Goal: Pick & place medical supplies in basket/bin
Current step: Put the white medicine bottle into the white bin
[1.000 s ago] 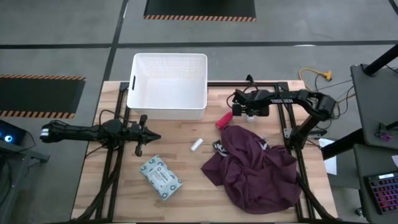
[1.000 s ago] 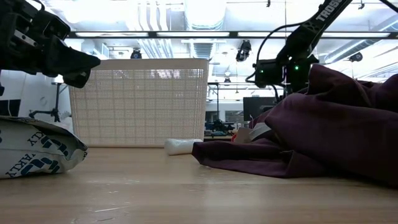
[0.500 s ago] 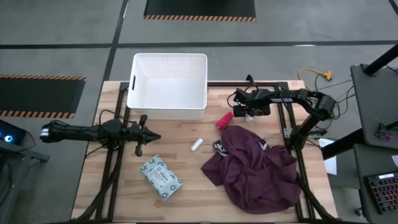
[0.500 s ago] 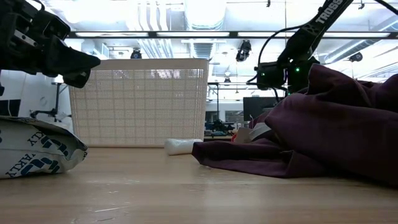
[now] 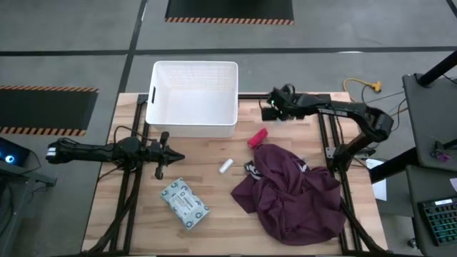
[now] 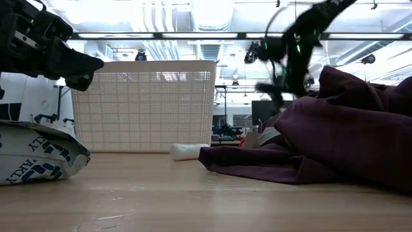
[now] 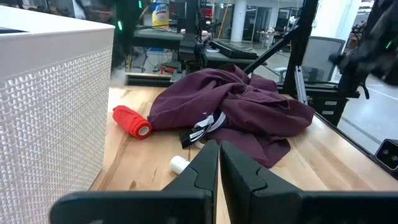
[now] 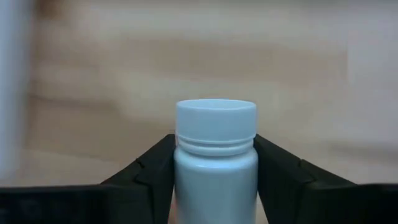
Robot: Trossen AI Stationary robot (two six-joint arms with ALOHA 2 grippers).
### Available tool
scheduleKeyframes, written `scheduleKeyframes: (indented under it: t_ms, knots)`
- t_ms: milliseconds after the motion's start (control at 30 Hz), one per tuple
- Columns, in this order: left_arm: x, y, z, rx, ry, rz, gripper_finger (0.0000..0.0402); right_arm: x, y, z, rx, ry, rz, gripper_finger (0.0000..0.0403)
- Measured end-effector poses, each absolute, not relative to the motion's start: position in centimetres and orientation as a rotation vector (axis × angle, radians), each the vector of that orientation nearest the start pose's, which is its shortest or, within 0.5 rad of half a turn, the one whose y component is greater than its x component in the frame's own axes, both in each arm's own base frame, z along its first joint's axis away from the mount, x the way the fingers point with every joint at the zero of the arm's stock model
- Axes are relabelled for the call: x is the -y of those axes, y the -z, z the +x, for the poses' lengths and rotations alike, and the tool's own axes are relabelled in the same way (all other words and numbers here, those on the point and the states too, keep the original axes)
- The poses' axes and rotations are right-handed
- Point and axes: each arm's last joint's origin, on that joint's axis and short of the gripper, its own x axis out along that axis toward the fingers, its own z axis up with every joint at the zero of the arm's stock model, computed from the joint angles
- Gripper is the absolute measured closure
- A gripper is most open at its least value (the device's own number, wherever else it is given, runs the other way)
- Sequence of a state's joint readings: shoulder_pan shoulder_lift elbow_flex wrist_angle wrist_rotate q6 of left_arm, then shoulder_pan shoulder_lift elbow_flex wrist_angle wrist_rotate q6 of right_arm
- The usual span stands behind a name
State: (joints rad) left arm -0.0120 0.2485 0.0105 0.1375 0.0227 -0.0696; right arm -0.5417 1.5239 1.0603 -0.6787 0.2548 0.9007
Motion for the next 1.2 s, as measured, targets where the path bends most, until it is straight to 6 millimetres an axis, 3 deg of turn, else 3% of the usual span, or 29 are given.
scheduleKeyframes:
  t_ms: [267, 433, 633, 800, 1200]
  knots:
    - [0.2, -15.9, 11.3, -0.102, 0.031, -0.07, 0.0402, 16.2, -34.1, 25.9, -0.42, 1.099, 0.575, 0.0231]
    - [0.2, -15.8, 11.2, -0.112, 0.031, -0.07, 0.0402, 16.8, -38.2, 27.8, -0.277, 0.838, 0.381, 0.023]
    - [0.2, -15.8, 11.2, -0.117, 0.031, -0.07, 0.0402, 18.1, -38.1, 30.3, -0.282, 0.775, 0.37, 0.0229]
    - [0.2, -15.8, 11.2, -0.117, 0.03, -0.07, 0.0402, 19.1, -37.1, 33.6, -0.295, 0.59, 0.317, 0.0228]
    - [0.2, -15.8, 11.2, -0.117, 0.03, -0.07, 0.0402, 22.4, -36.4, 40.8, -0.375, 0.482, 0.223, 0.0227]
